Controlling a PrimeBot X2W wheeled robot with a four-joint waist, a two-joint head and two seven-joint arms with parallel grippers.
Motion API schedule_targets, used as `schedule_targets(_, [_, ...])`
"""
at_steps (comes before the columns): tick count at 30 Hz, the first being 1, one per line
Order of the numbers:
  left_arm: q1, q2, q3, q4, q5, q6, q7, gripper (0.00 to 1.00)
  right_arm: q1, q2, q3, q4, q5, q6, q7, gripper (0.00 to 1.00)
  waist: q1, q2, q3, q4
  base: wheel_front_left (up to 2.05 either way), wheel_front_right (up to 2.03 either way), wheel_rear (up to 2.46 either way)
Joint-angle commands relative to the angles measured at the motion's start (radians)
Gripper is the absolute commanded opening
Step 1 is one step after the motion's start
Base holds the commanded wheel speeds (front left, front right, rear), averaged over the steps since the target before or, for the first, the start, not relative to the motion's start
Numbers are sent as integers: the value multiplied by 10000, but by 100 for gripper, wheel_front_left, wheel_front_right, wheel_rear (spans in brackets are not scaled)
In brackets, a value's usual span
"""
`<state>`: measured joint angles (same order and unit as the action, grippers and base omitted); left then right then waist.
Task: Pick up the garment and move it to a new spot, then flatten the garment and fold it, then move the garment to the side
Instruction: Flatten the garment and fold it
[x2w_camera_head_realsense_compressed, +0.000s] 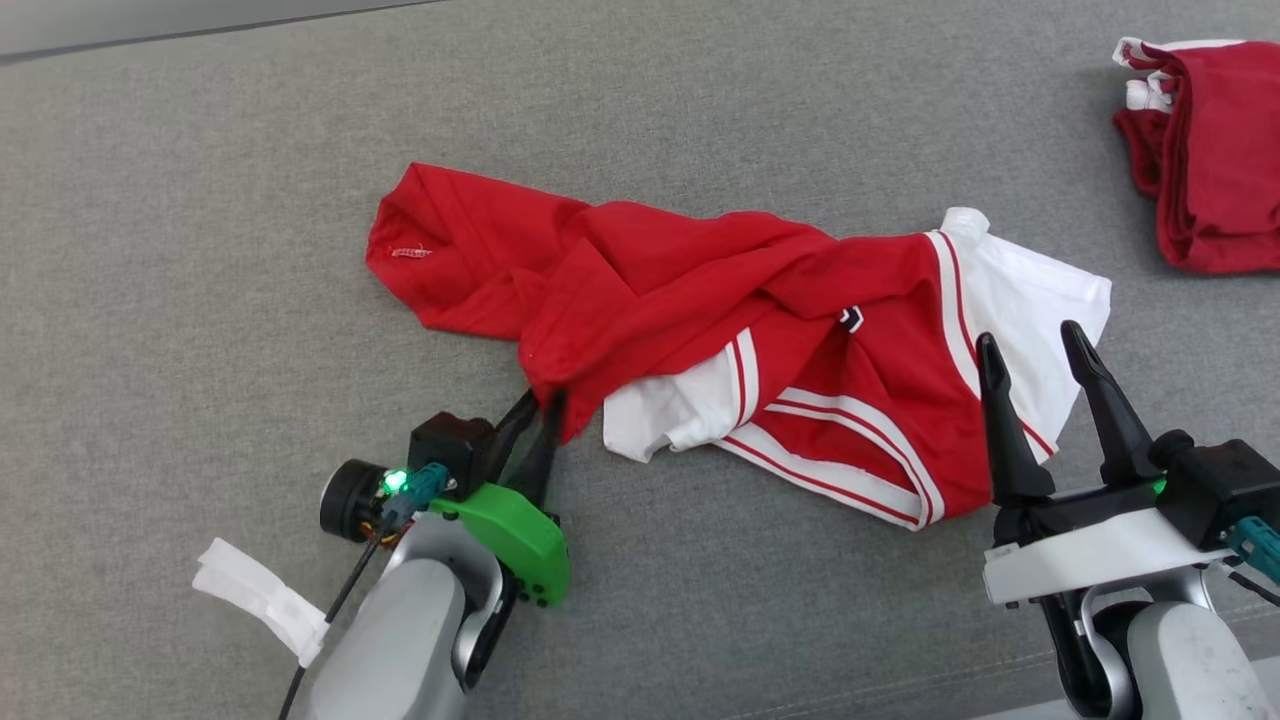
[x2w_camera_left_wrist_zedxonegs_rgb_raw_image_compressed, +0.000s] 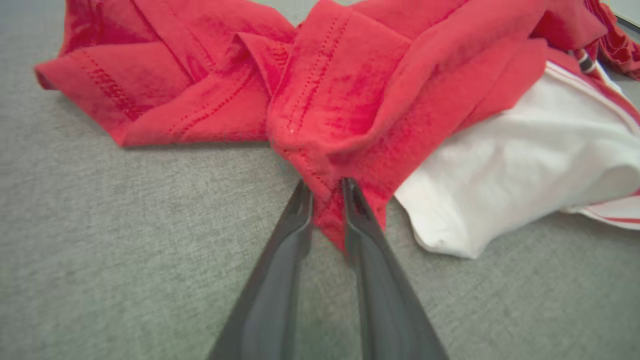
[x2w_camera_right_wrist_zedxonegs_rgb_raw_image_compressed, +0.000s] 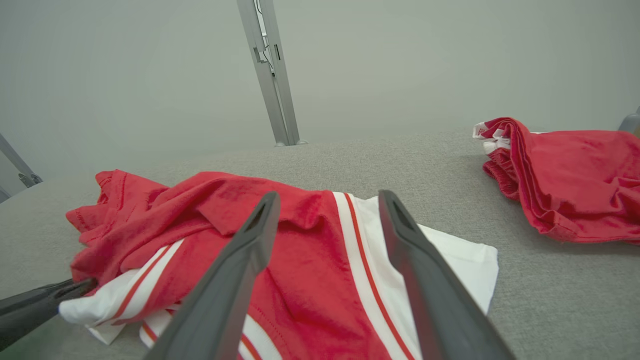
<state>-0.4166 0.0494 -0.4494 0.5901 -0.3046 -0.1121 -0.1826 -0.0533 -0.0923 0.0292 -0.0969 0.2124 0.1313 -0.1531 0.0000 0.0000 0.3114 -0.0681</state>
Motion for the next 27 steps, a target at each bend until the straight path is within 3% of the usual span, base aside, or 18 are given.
schedule_targets(1, [-327, 37, 73, 105, 83, 141, -219, 0, -165, 9, 5, 33, 56, -12, -95, 100, 0, 0, 55, -53, 0, 0, 0])
schedule_targets(8, [-488, 515, 556, -791, 627, 991, -817, 0, -66, 40, -154, 179, 88, -12, -171, 100, 0, 0, -55, 100, 0, 0, 0])
schedule_targets(18, [789, 1451, 1365, -4846, 1658, 1864, -824, 0, -36, 69, -394, 256, 130, -12, -158, 100, 0, 0, -325, 473, 0, 0, 0])
schedule_targets(27, [1843, 2039, 1267, -8192, 2366, 2237, -602, 0, 153, 138, -706, 149, 114, -12, -96, 100, 0, 0, -656, 811, 0, 0, 0])
